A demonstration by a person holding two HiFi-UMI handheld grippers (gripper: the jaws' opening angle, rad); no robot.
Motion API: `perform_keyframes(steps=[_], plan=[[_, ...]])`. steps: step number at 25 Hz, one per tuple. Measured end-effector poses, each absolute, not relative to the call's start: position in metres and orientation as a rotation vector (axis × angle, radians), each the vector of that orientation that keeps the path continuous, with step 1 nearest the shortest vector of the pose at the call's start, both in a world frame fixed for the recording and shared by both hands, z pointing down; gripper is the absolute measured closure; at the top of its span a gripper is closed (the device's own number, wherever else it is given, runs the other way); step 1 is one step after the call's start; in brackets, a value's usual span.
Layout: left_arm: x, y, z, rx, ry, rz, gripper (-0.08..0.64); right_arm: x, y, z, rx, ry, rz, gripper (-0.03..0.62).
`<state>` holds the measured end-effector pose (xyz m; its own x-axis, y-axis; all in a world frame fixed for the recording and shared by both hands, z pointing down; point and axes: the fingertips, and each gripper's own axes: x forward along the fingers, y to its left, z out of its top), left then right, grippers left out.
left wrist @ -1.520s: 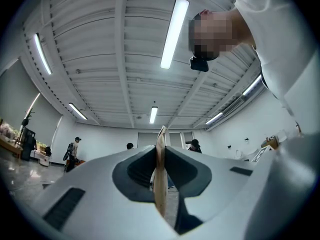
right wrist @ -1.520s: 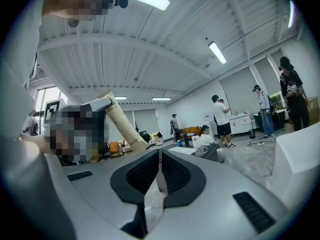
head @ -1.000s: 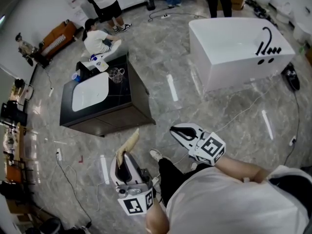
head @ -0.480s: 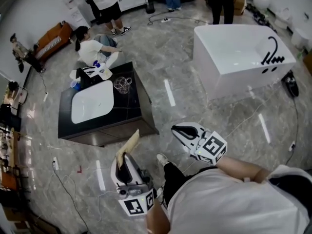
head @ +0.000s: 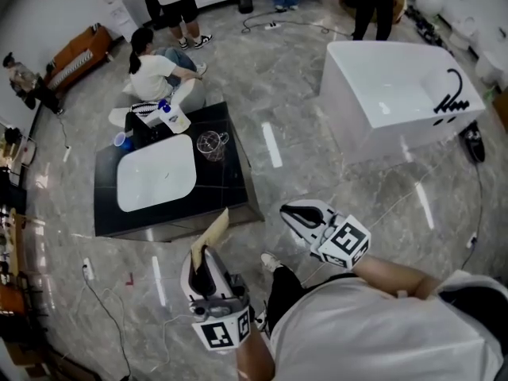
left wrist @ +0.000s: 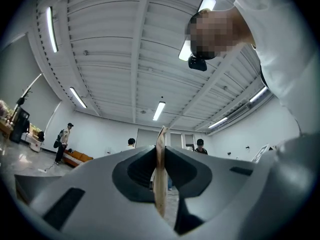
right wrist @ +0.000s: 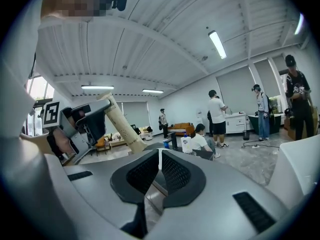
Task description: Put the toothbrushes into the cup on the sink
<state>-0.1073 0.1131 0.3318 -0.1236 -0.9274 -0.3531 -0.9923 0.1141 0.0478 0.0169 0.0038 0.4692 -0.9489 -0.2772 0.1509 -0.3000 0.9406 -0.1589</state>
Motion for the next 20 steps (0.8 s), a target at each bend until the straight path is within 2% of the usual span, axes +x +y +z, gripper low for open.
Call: perform_keyframes(steps=[20], plan=[[-0.226,0.036,0.354,-2.085,2.061,0.575,0.505,-0.091,-0.049,0.457,0.595,-2.870,0.179,0.548]])
